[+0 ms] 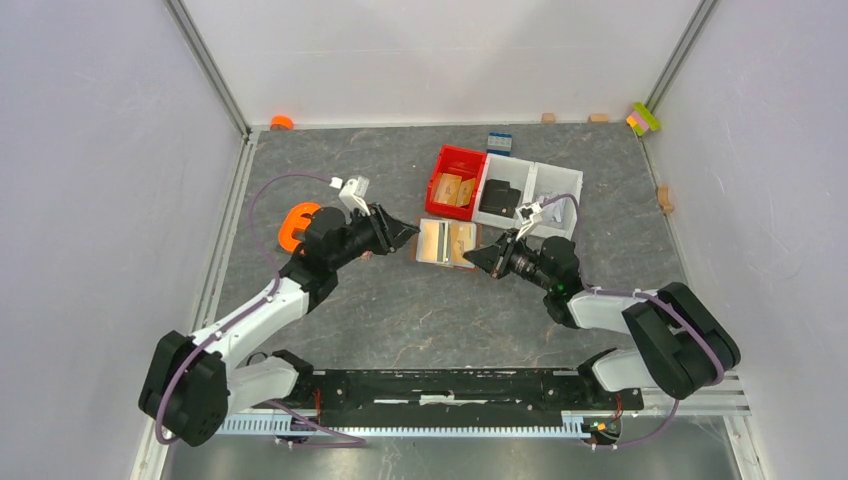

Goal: Take the credit cards out of the card holder
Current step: Remove the credit card from the card holder.

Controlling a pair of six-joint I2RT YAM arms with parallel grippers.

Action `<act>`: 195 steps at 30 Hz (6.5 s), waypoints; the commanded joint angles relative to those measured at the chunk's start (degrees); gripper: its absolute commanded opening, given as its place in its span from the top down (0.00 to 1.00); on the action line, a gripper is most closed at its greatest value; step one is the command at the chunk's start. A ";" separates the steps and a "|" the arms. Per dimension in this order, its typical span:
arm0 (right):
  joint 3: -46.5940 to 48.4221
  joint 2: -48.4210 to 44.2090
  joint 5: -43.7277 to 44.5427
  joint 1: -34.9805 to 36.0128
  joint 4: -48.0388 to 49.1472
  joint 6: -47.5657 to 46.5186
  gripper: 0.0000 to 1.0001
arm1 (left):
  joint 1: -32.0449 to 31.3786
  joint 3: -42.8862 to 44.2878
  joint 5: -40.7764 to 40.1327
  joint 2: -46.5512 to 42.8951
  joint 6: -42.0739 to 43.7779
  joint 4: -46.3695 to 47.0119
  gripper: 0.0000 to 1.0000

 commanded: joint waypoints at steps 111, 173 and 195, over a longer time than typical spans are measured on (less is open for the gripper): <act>-2.01 0.76 -9.99 -5.35 21.40 15.03 1.00 | -1.72 0.65 20.84 11.56 -6.34 21.81 0.98; -2.49 9.81 -13.57 -8.22 32.09 26.37 1.00 | -0.92 1.55 27.40 19.80 -15.24 31.41 0.96; -2.86 10.04 -13.59 -8.31 33.67 27.35 1.00 | -0.98 2.38 32.12 26.48 -23.14 41.43 0.98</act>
